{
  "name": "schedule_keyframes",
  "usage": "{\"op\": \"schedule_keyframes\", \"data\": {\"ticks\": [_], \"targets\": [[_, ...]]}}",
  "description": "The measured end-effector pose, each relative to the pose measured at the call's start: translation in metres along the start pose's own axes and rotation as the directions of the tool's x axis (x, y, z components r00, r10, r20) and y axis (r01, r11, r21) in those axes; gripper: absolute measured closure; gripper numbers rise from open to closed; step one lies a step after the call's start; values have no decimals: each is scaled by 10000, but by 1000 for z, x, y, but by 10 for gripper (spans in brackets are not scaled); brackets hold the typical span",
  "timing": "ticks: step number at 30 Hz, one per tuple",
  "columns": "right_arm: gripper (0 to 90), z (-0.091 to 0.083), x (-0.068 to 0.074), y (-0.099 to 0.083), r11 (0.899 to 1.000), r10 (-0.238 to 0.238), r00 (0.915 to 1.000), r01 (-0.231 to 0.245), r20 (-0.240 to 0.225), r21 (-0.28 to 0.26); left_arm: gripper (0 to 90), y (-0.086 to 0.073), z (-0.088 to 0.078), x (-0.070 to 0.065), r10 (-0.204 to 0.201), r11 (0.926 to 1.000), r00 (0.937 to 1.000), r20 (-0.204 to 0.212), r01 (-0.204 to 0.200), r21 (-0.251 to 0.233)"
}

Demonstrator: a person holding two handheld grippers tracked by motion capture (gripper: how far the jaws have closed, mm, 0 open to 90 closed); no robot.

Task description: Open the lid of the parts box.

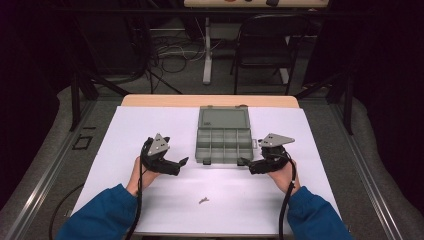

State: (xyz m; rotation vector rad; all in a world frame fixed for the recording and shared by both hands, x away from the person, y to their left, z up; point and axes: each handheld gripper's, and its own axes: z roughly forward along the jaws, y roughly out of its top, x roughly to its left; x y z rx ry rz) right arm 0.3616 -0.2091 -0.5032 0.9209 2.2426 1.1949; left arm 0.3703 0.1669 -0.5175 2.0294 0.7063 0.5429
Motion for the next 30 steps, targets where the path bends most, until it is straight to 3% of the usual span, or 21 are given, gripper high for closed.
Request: {"op": "schedule_keyframes", "data": {"ticks": [15, 17, 24, 30], "targets": [[16, -13, 34, -16, 9985, -537, 9942, 543, -935, 46, 0, -23, -27, -10, 80, 9999, 10000, 37, -80, 106], [1, -13, 41, -18, 9965, -801, 9915, 821, -1021, 156, 0, -26, -30, -12, 5, 10000, 10000, 91, -6, 64], [0, -13, 53, -22, 9931, -1131, 9865, 1160, -1184, 183, 0, -30, -37, -15, -18, 10000, 10000, 1, 18, 36], [0, -20, 60, -19, 9912, -1322, 9869, 1325, -928, -28, 0, -33, -43, -13, -55, 10000, 9996, -267, 54, -51]]}}
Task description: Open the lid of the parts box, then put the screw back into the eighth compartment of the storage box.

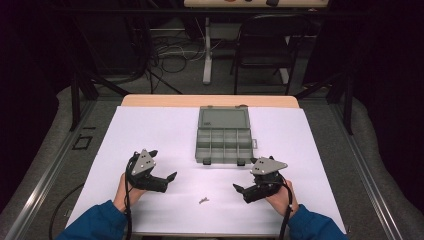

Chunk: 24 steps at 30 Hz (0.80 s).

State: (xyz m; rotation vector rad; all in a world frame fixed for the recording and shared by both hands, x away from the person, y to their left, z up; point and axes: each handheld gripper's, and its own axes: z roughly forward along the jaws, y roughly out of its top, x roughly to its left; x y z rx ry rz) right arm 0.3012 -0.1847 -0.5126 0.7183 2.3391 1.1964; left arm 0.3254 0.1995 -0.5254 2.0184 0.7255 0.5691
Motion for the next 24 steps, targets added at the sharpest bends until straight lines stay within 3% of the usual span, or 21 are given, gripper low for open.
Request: {"op": "schedule_keyframes", "data": {"ticks": [6, 9, 13, 24], "targets": [[0, 1, 3, -2, 9999, -21, 9999, 23, -116, 122, 0, -5, -4, 2, -299, 9996, 9995, -65, 299, -10], [0, 1, 4, -3, 9999, -31, 9999, 32, -121, 112, 0, -7, -5, 2, -264, 9996, 9996, 34, 264, 59], [0, 3, 5, -3, 9994, -145, 9987, 160, -491, 317, 0, -10, -5, 2, -169, 9997, 9998, 49, 168, 172], [0, 6, 7, -2, 9988, -217, 9964, 252, -821, 421, 0, -12, -9, 7, -349, 9993, 9993, -103, 348, -116]]}}
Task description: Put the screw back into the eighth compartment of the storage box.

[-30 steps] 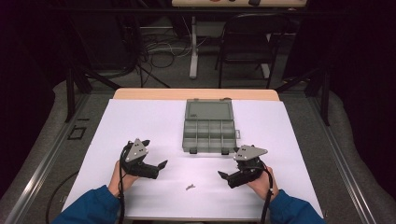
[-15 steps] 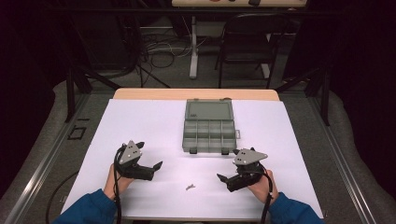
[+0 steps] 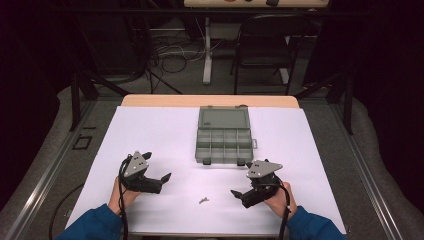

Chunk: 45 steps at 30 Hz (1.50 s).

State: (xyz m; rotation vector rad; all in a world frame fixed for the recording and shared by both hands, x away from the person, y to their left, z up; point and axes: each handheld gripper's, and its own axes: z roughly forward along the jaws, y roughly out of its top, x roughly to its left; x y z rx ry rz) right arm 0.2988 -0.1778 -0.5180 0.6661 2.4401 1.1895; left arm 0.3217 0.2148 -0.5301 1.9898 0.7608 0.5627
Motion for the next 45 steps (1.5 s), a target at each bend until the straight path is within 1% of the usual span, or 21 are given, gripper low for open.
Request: {"op": "schedule_keyframes", "data": {"ticks": [3, 4, 6, 10, 12, 17, 18, 19, 20, 24, 25, 27, 31, 34, 36, 37, 38, 39, 43, 44, 45], "targets": [[0, 1, 2, 1, 10000, -18, 10000, 19, -54, 93, 0, 0, -1, 2, -1, 10000, 10000, -27, 1, -61], [6, 1, 2, 2, 9998, -31, 9999, 34, -139, 185, 0, 0, -1, 2, -7, 10000, 10000, -18, 7, -59], [8, 3, 5, 3, 9997, -139, 9992, 147, -374, 201, 0, 1, -1, 2, -27, 10000, 10000, -18, 27, -79], [0, 6, 8, 8, 9996, -227, 9975, 238, -669, 164, 0, 1, -1, 2, 54, 9999, 10000, -19, -55, -109], [0, 8, 10, 10, 9993, -291, 9965, 307, -786, 193, 0, 1, 0, 3, 72, 10000, 10000, -20, -72, -11], [0, 16, 14, 17, 9984, -324, 9930, 375, -1131, 425, 0, 1, 0, 3, 42, 9999, 10000, -23, -42, -101], [0, 18, 16, 18, 9984, -406, 9927, 448, -1137, 344, 0, 1, 0, 3, 41, 10000, 10000, -30, -41, -90], [0, 18, 17, 19, 9977, -443, 9924, 499, -1146, 464, 0, 1, 0, 3, 30, 10000, 10000, -10, -30, -55], [0, 20, 18, 20, 9973, -475, 9907, 543, -1273, 500, 0, 1, 0, 3, 28, 10000, 10000, -9, -28, -46], [0, 25, 23, 25, 9969, -546, 9891, 618, -1370, 491, 0, 1, 1, 3, -1, 10000, 10000, 15, 1, -26], [1, 27, 26, 27, 9955, -637, 9867, 735, -1496, 606, 0, 1, 0, 3, 9, 10000, 10000, -3, -9, -39], [1, 28, 27, 28, 9948, -667, 9860, 774, -1526, 655, 0, 1, 0, 3, 13, 10000, 10000, -4, -13, -41], [17, 38, 33, 32, 9907, -896, 9819, 1052, -1668, 868, 0, 1, 1, 3, 2, 10000, 10000, 26, -2, -3], [74, 44, 37, 35, 9883, -1010, 9788, 1193, -1779, 951, 0, 1, 2, 3, -25, 10000, 10000, 17, 25, -1], [151, 47, 41, 36, 9871, -1050, 9779, 1246, -1806, 1009, 0, 1, 2, 3, 16, 10000, 10000, -5, -16, 40], [170, 49, 43, 36, 9851, -1169, 9754, 1379, -1871, 1031, 0, 1, 2, 4, 27, 10000, 10000, -15, -27, 56], [192, 51, 45, 36, 9838, -1210, 9759, 1423, -1818, 1094, 0, 1, 2, 4, -81, 9999, 10000, 33, 81, 68], [239, 54, 46, 36, 9818, -1312, 9739, 1535, -1851, 1120, 0, 1, 2, 4, -110, 9999, 9999, 11, 110, 84], [368, 60, 53, 37, 9764, -1496, 9672, 1772, -2053, 1235, 0, 1, 2, 3, -67, 9999, 10000, 24, 67, 108], [427, 62, 56, 37, 9743, -1582, 9660, 1864, -2045, 1267, 0, 1, 2, 3, -74, 9999, 10000, 23, 74, 81], [456, 63, 57, 38, 9732, -1596, 9642, 1897, -2120, 1301, 0, 1, 2, 3, -92, 9999, 10000, 38, 91, 114]]}}
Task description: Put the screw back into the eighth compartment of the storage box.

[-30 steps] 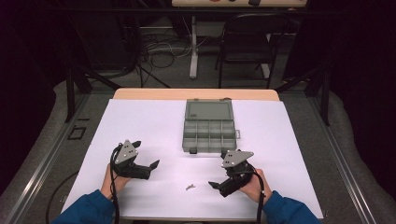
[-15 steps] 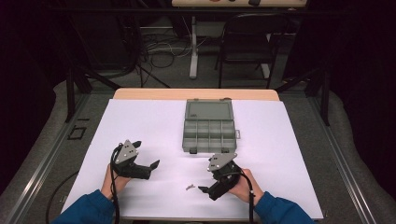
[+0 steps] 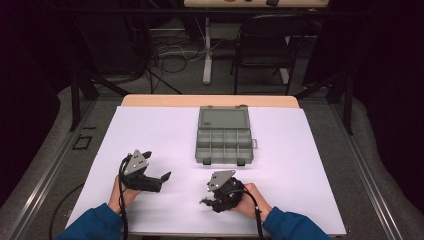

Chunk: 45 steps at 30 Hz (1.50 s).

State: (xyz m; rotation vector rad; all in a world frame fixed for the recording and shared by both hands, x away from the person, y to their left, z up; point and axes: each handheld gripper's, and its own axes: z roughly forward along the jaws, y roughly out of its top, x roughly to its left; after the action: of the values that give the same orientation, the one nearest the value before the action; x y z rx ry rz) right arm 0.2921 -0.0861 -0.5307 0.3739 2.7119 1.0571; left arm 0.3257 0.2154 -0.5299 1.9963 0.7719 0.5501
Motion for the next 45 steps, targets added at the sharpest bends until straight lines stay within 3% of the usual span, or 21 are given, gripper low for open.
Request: {"op": "schedule_keyframes", "data": {"ticks": [5, 14, 17, 23, 35, 45], "targets": [[651, 10, 4, 3, 9991, -175, 9995, 186, -275, 375, 0, 0, 1, 0, 20, 9999, 10000, 13, -20, 105], [794, 23, 3, 2, 9977, -205, 9981, 242, -581, 635, 0, -1, 2, 1, -41, 9998, 10000, 19, 40, 203], [869, 24, 3, 1, 9976, -16, 9984, 55, -561, 688, 0, -1, 1, 1, -22, 9998, 10000, 31, 21, 195], [875, 23, 2, -1, 9969, -30, 9985, 72, -549, 777, 0, 0, 1, 0, -29, 9998, 10000, 56, 28, 210], [876, 11, -1, 0, 9990, 89, 9993, -73, -352, 452, 0, 0, 0, 1, 34, 9999, 10000, 44, -35, 126], [877, 1, -4, -5, 9991, 294, 9996, -295, 28, 307, 0, 1, -1, 0, 42, 10000, 10000, -28, -42, -20]]}}
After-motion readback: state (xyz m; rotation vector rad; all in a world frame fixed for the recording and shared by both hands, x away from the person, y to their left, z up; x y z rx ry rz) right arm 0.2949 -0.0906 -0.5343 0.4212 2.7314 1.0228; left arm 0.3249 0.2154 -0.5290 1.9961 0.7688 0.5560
